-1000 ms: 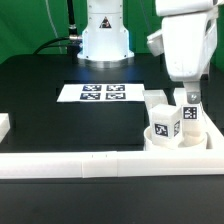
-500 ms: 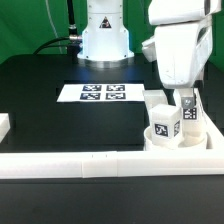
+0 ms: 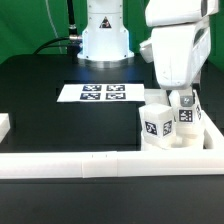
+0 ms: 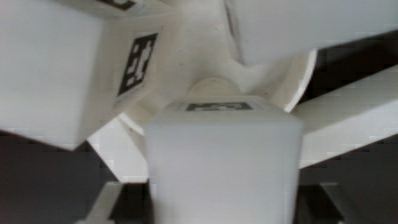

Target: Assemble stool

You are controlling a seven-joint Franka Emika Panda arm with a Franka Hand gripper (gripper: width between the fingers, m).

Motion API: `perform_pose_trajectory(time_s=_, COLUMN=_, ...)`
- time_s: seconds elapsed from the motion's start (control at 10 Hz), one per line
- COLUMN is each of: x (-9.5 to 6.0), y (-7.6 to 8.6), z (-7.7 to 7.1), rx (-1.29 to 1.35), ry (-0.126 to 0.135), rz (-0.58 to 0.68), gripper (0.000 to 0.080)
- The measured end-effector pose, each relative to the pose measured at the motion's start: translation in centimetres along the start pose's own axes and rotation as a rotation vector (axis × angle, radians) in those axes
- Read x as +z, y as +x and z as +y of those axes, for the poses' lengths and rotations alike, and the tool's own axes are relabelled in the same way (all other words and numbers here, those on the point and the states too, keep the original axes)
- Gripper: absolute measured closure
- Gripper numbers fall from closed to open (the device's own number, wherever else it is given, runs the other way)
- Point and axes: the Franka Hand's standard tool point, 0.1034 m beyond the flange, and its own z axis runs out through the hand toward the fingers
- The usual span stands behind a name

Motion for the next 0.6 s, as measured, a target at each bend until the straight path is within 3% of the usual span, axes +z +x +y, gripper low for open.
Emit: perform_pose_trajectory(time_s=0.6, x=0.01, y=0.00, z=-0.01, rx=0.307, ry=0.001, rz=0.001, gripper=0.0464)
